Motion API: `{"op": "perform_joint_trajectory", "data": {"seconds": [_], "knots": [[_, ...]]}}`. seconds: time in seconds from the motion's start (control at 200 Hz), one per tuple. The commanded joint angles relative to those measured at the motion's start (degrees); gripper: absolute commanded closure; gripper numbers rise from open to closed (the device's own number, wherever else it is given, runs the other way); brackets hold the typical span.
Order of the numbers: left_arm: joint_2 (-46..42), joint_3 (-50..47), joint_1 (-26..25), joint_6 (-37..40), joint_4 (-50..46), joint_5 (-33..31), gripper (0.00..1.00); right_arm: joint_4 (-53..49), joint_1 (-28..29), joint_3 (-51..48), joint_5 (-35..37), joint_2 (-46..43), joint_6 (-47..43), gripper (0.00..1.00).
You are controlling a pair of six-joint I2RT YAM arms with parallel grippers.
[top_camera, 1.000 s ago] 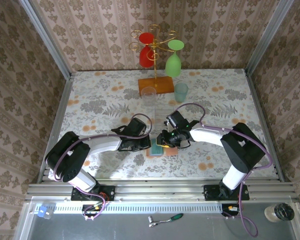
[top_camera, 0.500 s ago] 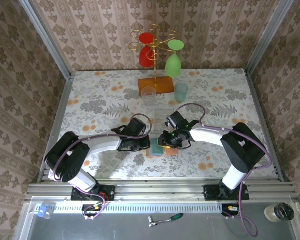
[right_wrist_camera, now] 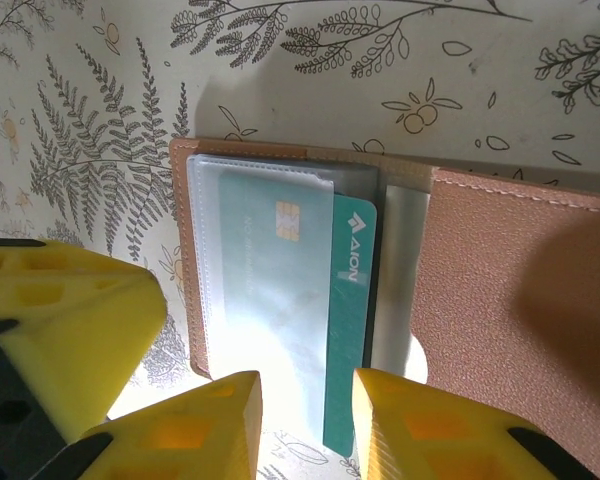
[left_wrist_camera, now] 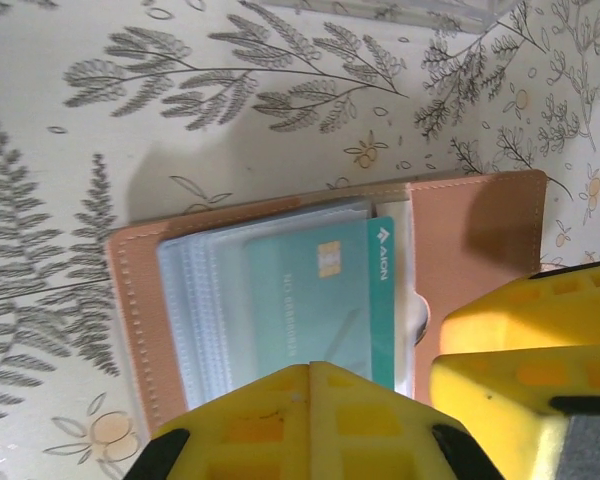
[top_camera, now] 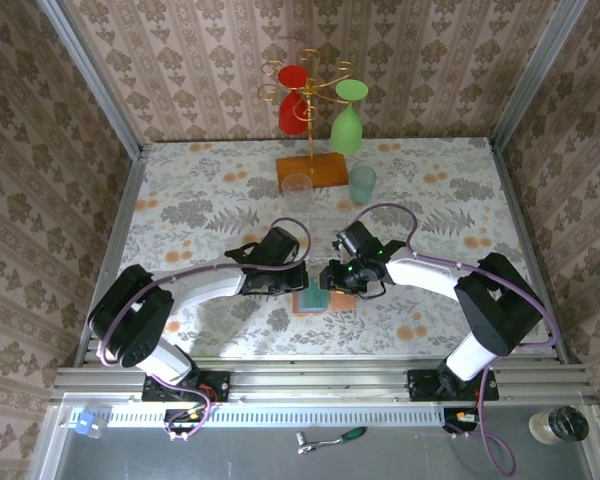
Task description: Take the credit cards out of the card holder
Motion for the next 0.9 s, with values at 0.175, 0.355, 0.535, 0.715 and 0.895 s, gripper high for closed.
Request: {"op": "perform_joint_trajectory", "data": {"seconds": [0.175,0.355,0.535,0.715,0.895], "knots": [[2.8,1.7,-1.0,2.4,-4.6,-3.7,1.00,4.7,-0.9,-3.9,-1.8,-2.0,-2.0,0.71],[3.4,1.7,-1.0,2.9,-5.3,-4.6,1.00,6.5,-1.4,-4.5,-3.1,-0.3,-1.2,0.71],[3.9,1.2,-1.0,2.6,-4.4,-3.8,1.00,7.6,-1.9,-4.5,-3.8,2.1,0.0,0.72],[2.4,1.7,-1.0,3.0,-5.5,-4.2,1.00,10.0,-2.4,-5.0,-5.4,3.8,0.8,0.74],[2.1,3.1,-1.0,3.4,-5.7,-2.5,1.00,11.7,-2.5,-5.4,-6.6,4.6,1.5,0.75]]}}
